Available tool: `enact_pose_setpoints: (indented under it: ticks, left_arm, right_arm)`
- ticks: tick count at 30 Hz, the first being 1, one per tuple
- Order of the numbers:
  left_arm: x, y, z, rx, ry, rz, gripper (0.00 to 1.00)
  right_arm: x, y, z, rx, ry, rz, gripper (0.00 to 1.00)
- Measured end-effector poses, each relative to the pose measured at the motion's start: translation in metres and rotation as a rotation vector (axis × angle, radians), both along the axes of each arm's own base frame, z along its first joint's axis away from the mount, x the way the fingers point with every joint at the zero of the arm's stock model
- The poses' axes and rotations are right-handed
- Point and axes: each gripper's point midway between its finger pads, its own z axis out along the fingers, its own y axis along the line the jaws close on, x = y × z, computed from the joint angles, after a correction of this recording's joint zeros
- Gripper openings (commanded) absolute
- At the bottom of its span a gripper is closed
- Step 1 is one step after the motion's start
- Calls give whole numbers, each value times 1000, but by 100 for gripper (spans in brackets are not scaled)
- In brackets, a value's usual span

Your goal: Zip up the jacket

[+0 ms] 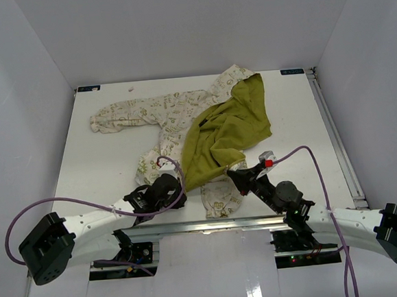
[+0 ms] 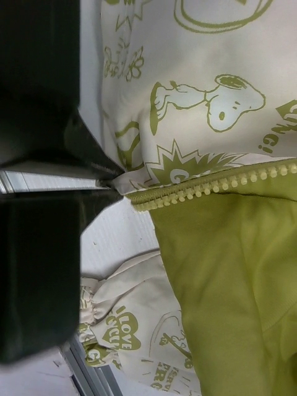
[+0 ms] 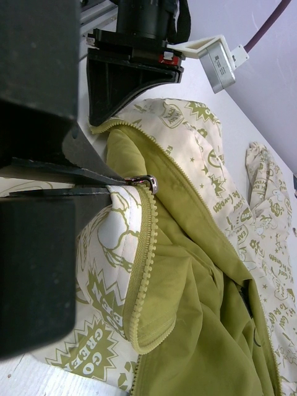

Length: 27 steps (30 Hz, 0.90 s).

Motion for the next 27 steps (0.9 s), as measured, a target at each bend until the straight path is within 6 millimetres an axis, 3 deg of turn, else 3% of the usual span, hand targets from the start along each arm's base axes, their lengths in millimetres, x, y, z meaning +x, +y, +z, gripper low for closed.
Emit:
enact_pose_setpoints:
  ticks: [2, 6, 10, 12, 15, 21, 23, 27]
  left_arm:
    - [0, 0, -2, 6, 1, 0, 0]
    - [1, 1, -5, 18, 3, 1, 0]
    - [1, 1, -6, 19, 2, 4, 18]
    - [1, 2, -6, 19, 3, 6, 14]
    - [1, 2, -5, 18, 3, 6, 0]
    - [0, 1, 2, 1, -17, -10, 0]
    - [-2, -2, 10, -21, -37, -46, 0]
    - [-2, -14, 51, -141, -152, -126, 0]
  right_arm:
    - [0, 0, 0, 0, 0, 0, 8]
    - [0, 0, 0, 0, -1, 2, 8]
    - [-1, 1, 0, 0, 0, 4, 8]
    - [-1, 1, 0, -1, 0, 6, 8]
    - [-1, 1, -1, -3, 1, 8, 8]
    - [-2, 2, -2, -8, 1, 17, 8]
    - [-5, 5, -3, -22, -11, 43, 8]
    - [-14, 14, -11, -72, -29, 123, 8]
